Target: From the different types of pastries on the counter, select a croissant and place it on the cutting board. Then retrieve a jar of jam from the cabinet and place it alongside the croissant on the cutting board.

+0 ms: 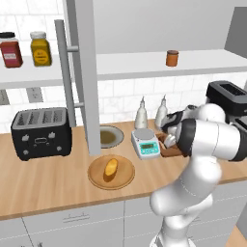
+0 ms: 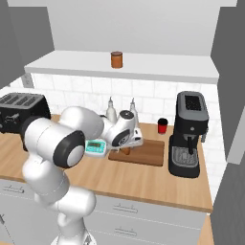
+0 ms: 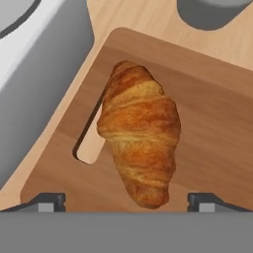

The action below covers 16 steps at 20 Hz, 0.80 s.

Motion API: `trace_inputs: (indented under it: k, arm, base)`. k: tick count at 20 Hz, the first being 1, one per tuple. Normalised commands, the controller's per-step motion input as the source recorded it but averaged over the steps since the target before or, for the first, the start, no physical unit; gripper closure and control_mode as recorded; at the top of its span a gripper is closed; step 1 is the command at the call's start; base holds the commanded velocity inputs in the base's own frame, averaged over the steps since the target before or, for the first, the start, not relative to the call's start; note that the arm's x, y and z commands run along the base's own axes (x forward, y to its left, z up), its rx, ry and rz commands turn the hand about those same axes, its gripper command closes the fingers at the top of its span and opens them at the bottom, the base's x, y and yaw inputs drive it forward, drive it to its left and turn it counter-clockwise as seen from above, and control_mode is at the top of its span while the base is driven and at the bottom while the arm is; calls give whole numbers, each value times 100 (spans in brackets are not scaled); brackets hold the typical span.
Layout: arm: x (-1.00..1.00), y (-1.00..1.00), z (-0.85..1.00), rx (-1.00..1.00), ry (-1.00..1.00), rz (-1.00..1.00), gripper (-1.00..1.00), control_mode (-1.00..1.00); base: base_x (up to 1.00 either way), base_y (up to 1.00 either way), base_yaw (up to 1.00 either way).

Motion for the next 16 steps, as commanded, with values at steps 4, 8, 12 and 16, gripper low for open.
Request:
trace_inputs:
  k: [4,8,12,16]
  arm:
    - [-20,0,54,0,-1,-7,-100,-100]
    - [-36,-4,53,0,0,-10,-100,-100]
    - [-59,-3,13,0,-9,-8,-100,-100]
    - [-98,0,0,0,-34,-4,-100,-100]
  base:
    - [0,0,0]
    - [0,0,0]
    - [0,0,0]
    - [0,0,0]
